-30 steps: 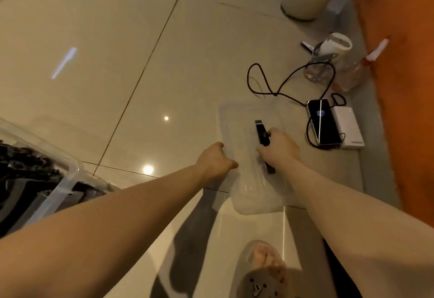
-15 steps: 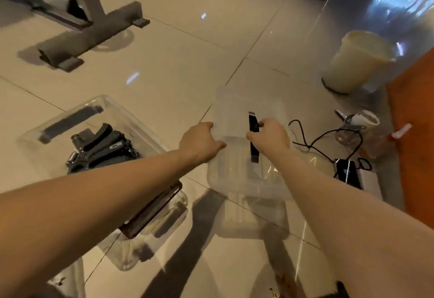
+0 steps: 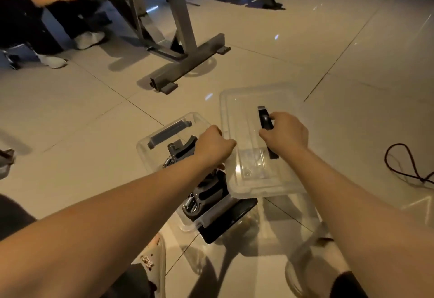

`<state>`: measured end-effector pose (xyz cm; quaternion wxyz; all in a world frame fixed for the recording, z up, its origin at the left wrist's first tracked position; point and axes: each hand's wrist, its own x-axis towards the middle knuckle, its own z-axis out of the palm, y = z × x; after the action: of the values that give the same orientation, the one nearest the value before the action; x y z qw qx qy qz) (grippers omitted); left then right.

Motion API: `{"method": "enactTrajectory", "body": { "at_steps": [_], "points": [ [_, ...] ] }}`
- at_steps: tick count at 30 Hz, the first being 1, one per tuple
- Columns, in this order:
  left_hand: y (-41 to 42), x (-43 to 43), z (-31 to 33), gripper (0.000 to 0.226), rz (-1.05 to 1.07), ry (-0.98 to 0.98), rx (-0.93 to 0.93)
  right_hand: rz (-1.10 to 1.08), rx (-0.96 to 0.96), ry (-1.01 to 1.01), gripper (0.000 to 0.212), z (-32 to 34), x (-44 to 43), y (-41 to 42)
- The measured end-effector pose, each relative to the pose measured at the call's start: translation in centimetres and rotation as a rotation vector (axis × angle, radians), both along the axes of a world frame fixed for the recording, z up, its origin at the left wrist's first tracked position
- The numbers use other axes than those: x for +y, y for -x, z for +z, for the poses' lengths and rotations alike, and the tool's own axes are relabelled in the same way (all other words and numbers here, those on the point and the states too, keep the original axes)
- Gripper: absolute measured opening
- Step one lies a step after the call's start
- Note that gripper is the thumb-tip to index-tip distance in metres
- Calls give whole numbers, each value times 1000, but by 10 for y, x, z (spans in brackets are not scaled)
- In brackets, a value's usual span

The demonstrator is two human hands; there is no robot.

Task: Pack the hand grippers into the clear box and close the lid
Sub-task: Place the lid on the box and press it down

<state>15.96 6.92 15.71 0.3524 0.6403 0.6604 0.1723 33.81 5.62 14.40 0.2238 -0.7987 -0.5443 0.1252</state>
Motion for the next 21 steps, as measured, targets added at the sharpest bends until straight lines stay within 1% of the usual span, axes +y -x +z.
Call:
{"method": "enactTrajectory", "body": {
  "at_steps": [3, 8, 11, 12, 14, 16, 18, 20, 21],
  "points": [
    [25, 4, 0, 38, 47, -25, 35, 92, 44, 8, 26, -3, 3, 17],
    [73, -12, 10, 44, 187, -34, 10, 300, 62, 50, 34, 6, 22, 58],
    [105, -28, 8, 45, 285, -23, 7, 446, 65, 71, 33, 5, 31, 90],
    [115, -33, 5, 49, 323, -12, 16, 488, 65, 82, 32, 4, 34, 102],
    [134, -43, 0, 69, 408, 13, 12, 553, 40, 111, 31, 0, 37, 125],
    [147, -52, -9, 76, 467, 35, -13, 598, 3, 130, 30, -7, 39, 144],
    [154, -59, -20, 72, 481, 47, -26, 633, -40, 140, 29, -17, 39, 155],
    [156, -64, -32, 67, 452, 52, 1, 646, -99, 138, 27, -27, 39, 159],
    [156, -65, -37, 68, 441, 50, 12, 639, -119, 130, 26, -31, 39, 159]
  ]
}}
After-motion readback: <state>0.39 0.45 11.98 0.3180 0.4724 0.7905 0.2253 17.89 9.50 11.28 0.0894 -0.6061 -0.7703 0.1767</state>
